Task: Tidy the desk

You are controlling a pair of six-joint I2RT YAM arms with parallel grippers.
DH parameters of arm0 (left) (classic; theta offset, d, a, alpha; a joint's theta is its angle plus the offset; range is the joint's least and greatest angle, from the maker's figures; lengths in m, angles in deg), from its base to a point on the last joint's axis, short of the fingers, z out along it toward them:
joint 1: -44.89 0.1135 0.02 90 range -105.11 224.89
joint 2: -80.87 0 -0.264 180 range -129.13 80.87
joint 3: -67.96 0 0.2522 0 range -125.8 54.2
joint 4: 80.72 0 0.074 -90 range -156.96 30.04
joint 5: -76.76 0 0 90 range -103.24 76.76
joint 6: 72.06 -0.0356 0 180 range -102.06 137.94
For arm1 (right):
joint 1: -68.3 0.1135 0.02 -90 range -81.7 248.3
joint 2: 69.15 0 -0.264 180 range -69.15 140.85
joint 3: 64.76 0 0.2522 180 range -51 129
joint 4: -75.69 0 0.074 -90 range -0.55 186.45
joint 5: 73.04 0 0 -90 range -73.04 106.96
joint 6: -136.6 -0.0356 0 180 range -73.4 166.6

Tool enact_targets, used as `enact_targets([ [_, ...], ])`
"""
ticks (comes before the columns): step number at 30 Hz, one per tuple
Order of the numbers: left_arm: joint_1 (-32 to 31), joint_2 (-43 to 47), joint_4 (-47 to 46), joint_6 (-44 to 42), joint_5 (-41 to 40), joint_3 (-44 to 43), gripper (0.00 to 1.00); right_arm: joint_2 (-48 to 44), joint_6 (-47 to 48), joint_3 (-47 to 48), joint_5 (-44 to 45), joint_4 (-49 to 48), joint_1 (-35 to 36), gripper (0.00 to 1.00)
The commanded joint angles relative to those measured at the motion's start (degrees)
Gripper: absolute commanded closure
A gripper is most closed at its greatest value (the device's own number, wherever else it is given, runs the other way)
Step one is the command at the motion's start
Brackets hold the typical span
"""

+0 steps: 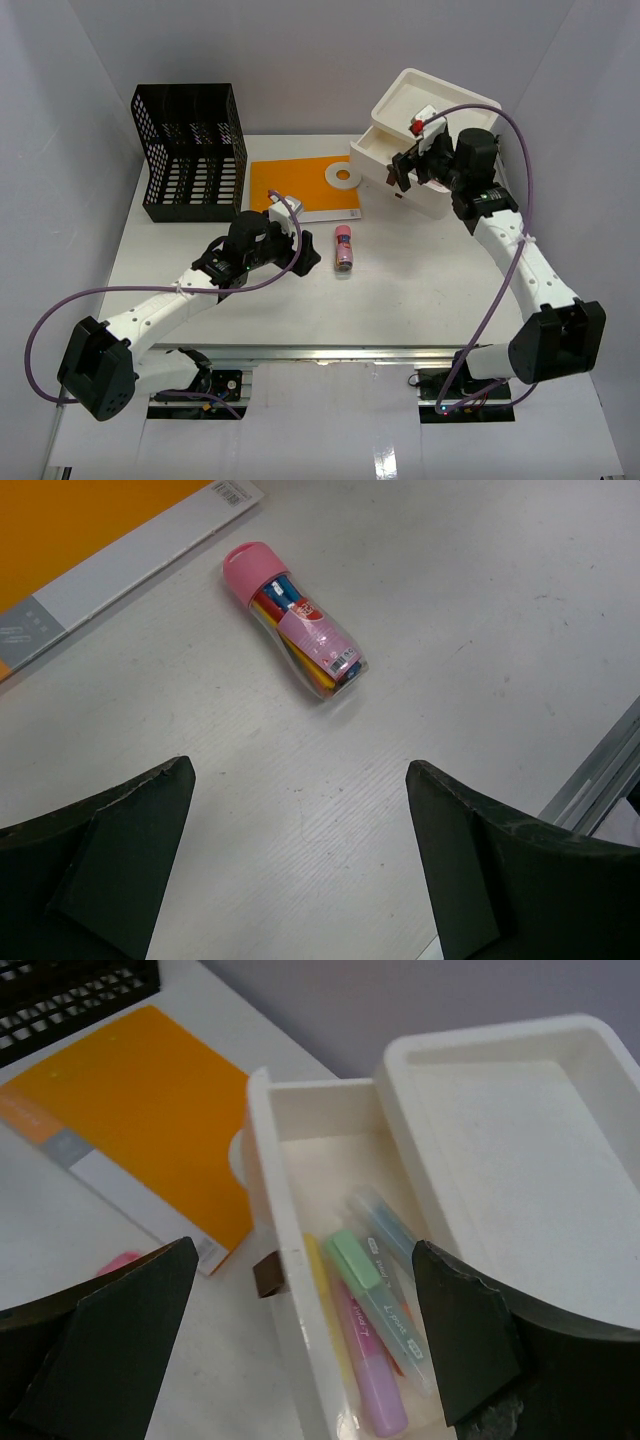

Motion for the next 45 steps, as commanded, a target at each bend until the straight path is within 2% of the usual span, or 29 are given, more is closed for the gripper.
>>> enact_targets([
  [1, 0.1, 1.6, -0.3, 0.4, 1.2, 0.8, 0.02, -2.7, 13.0, 1.4, -27.4, 11.4, 0.3, 0.05],
  [4, 0.1, 1.8, -0.4, 0.5, 1.7, 1.0, 0.02, 0.0, 22.4, 3.3, -29.0, 20.9, 2.1, 0.17],
  [7, 0.1, 2.2, -1.4, 0.9, 3.0, 1.6, 0.02, 2.9, 31.1, 3.4, -22.4, 26.7, 4.5, 0.34],
  [8, 0.1, 2.1, -1.5, 1.0, 3.1, 1.7, 0.02, 3.6, 32.4, 3.0, -20.1, 26.6, 5.0, 0.37],
  [14, 0.1, 1.9, -1.7, 1.0, 3.5, 1.7, 0.02, 8.8, 28.4, 3.2, -5.1, 19.8, 5.3, 0.65],
  [18, 0.1, 2.2, -2.3, 0.8, 4.2, 2.0, 0.02, 12.9, 21.9, 5.8, 6.9, 12.3, 5.1, 0.77],
  [19, 0.1, 2.2, -2.4, 0.8, 4.3, 2.1, 0.02, 13.5, 20.7, 6.0, 7.4, 11.9, 5.1, 0.78],
  [22, 0.1, 2.3, -3.1, 0.8, 5.2, 2.3, 0.02, 16.1, 17.4, 8.5, 16.2, 5.9, 5.0, 0.77],
  [25, 0.1, 2.2, -3.6, 0.7, 5.7, 2.5, 0.02, 18.0, 14.0, 10.8, 24.8, 2.1, 5.0, 0.72],
  [30, 0.1, 2.5, -3.9, 0.7, 6.6, 3.1, 0.02, 18.3, 12.5, 10.3, 26.5, -0.7, 4.7, 0.62],
  [37, 0.1, 2.2, -9.1, 2.4, 10.1, 4.2, 0.02, 18.8, 12.4, 9.8, 27.0, -1.2, 3.5, 0.45],
  [38, 0.1, 2.1, -9.8, 3.1, 10.5, 4.3, 0.02, 18.6, 12.3, 9.5, 26.2, -1.2, 3.4, 0.43],
  [40, 0.2, 1.4, -12.3, 5.9, 11.4, 4.1, 0.02, 15.6, 12.1, 8.6, 18.8, 0.7, 3.3, 0.40],
  [45, 0.2, -3.8, -22.6, 16.1, 13.3, 2.7, 0.02, 4.5, 15.7, 4.7, -11.9, 15.6, 3.2, 0.28],
])
